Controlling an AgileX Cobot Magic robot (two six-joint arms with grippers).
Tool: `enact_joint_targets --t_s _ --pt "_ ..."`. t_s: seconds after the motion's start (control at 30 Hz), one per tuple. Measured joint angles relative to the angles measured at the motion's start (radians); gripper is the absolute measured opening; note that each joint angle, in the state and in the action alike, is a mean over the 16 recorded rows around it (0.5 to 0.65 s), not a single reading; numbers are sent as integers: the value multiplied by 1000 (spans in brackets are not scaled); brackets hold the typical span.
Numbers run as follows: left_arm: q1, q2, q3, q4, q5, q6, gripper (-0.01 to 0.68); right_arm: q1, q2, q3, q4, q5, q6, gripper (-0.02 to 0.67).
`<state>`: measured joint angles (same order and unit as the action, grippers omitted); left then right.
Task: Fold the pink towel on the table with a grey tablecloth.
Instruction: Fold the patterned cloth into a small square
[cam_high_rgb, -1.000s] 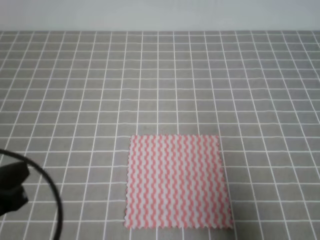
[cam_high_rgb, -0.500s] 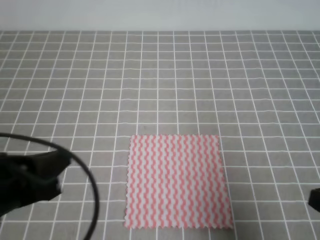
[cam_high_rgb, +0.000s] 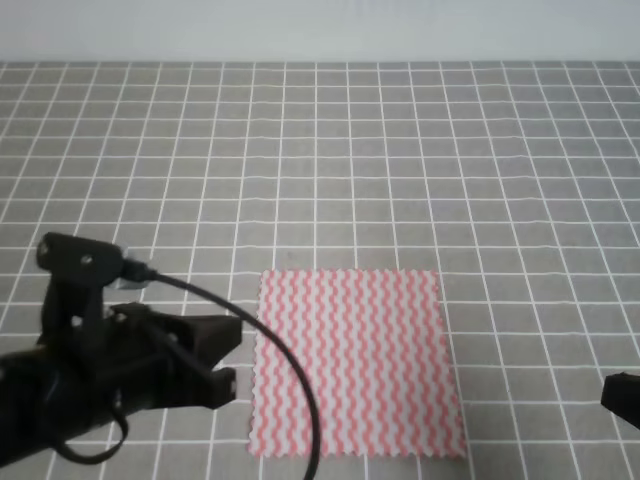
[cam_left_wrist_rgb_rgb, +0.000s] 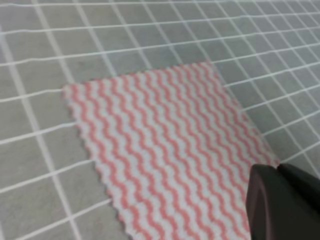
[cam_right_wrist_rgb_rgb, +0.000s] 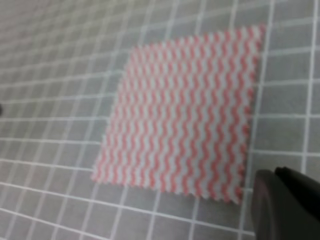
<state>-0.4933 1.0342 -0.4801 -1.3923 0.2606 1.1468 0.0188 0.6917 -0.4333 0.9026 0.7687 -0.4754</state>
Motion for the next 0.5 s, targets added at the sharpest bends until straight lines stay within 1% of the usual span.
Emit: enact_joint_targets --t_s 0.13,0.27,0.37,0.5 --pt "-27 25 -17 -5 -10 10 -3 4 76 -32 -15 -3 -11 -15" --pt "-34 34 -28 -5 -17 12 -3 37 166 -76 -23 -20 -20 -15" --pt "-34 35 -31 -5 -27 14 -3 88 233 -110 -29 -49 -16 -15" --pt "-34 34 -32 -5 -38 16 -2 183 318 -145 -40 -102 10 -15"
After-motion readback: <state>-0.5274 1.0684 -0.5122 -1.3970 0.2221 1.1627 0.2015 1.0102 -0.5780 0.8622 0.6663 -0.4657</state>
